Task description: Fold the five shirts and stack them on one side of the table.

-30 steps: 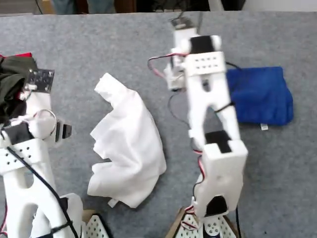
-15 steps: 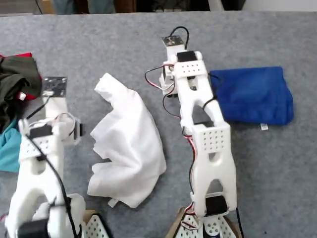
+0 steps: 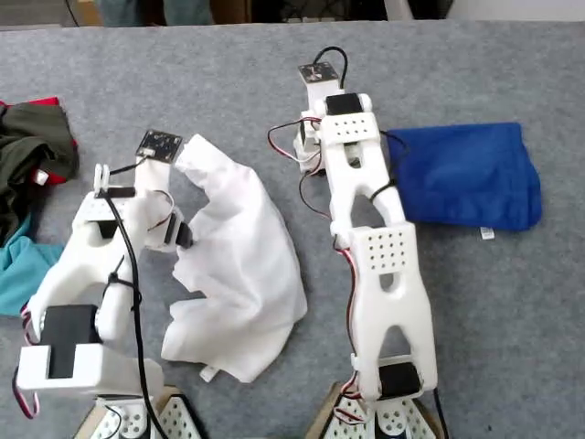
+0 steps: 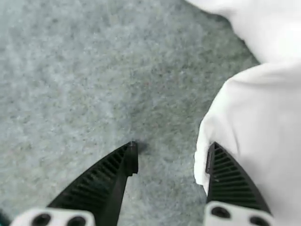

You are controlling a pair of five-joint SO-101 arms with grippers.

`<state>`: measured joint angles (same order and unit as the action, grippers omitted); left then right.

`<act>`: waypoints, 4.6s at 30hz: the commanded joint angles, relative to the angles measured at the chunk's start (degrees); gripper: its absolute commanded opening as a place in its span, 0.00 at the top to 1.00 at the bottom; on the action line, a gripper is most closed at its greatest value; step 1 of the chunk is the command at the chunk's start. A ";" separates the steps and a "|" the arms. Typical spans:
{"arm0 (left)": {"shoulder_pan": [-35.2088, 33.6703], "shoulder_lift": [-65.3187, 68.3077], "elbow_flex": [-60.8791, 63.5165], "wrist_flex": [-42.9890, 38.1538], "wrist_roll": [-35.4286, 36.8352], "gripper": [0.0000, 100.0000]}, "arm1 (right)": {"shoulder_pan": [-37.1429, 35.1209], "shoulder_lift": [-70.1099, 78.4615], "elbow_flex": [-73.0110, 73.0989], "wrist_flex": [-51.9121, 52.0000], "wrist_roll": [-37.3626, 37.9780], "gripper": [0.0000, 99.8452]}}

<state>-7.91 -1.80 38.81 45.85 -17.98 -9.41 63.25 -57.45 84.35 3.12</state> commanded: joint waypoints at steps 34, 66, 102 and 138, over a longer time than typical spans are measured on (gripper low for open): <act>4.09 23.91 -29.41 27.60 -4.22 0.97 | 0.44 1.71 -4.53 0.35 -0.44 0.94; -49.80 2.90 -50.42 51.96 -29.89 0.97 | -24.26 7.52 -19.38 16.79 4.40 0.96; -13.93 19.16 -38.81 35.78 -9.76 0.97 | 7.82 -47.60 52.70 9.32 13.80 0.74; -15.52 24.88 -42.15 33.76 -9.93 0.97 | -6.86 16.92 -32.57 -0.44 4.04 0.75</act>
<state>-23.65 23.52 -1.54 80.22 -28.62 -17.49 80.31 -87.87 83.38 7.52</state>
